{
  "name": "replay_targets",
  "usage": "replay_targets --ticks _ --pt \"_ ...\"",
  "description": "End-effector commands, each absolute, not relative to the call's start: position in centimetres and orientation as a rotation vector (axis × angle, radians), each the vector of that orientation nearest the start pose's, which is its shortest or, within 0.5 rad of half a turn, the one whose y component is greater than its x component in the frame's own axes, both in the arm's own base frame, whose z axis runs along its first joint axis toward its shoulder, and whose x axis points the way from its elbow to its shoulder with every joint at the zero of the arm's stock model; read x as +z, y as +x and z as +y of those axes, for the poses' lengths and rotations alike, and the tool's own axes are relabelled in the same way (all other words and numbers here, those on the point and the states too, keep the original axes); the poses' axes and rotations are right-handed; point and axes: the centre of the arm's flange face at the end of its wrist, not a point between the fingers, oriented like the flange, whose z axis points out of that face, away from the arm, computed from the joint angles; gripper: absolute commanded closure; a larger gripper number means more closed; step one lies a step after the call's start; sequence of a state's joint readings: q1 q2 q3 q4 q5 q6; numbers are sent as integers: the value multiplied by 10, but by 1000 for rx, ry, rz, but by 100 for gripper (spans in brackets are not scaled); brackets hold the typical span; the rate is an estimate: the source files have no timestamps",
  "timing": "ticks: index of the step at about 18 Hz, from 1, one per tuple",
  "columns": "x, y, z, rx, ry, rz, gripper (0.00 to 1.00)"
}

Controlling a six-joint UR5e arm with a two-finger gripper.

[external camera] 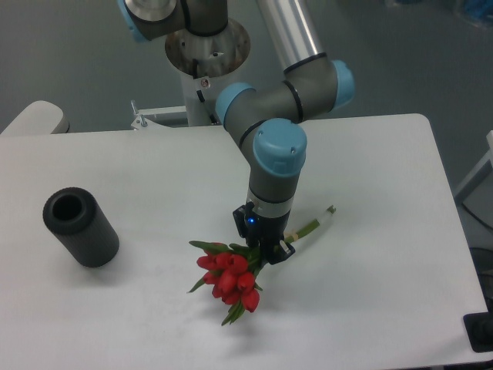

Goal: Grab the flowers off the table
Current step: 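Lift the tulip bundle up off the table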

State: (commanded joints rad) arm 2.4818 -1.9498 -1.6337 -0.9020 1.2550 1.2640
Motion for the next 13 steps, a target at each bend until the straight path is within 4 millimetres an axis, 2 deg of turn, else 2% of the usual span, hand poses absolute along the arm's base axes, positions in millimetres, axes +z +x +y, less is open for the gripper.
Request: replay_targets --ticks 4,6,8,13 --pt "336 -413 506 8 -2571 470 68" --pt "354 -418 504 -15 -2478 449 68" --pt "365 -426 501 -37 -2415 417 68" --pt "378 -434 497 -92 -2294 381 68"
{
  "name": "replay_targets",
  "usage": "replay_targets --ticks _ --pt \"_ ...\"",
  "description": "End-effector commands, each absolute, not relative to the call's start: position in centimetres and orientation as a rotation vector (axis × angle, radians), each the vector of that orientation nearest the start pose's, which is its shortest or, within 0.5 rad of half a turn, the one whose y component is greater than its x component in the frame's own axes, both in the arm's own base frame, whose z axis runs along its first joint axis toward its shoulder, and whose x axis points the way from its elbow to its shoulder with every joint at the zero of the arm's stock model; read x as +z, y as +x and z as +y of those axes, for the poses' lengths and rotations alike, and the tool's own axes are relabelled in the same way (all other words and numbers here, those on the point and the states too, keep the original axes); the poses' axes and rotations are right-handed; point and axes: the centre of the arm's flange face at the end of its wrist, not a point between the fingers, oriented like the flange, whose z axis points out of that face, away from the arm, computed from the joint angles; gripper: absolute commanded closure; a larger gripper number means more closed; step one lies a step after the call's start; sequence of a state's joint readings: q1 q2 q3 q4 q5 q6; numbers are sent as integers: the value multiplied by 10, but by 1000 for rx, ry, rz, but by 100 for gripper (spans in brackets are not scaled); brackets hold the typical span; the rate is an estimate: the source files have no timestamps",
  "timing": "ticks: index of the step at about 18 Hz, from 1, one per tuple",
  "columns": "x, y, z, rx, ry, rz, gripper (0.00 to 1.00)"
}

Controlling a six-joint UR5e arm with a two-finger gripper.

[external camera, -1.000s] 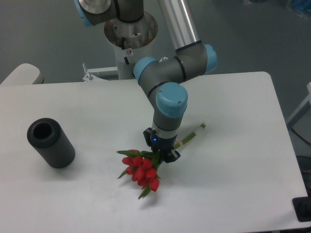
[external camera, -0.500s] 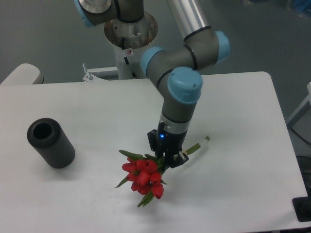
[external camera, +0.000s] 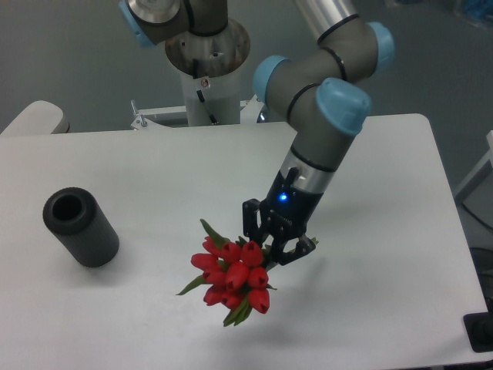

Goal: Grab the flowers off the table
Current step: 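Lift the tulip bundle up off the table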

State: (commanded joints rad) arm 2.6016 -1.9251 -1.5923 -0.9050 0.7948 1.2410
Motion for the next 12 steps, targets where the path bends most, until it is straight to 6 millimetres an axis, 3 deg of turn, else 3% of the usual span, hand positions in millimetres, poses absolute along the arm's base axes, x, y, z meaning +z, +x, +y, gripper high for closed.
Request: replay_targets --ticks 12 --pt "390 -437 497 -140 -2222 330 68"
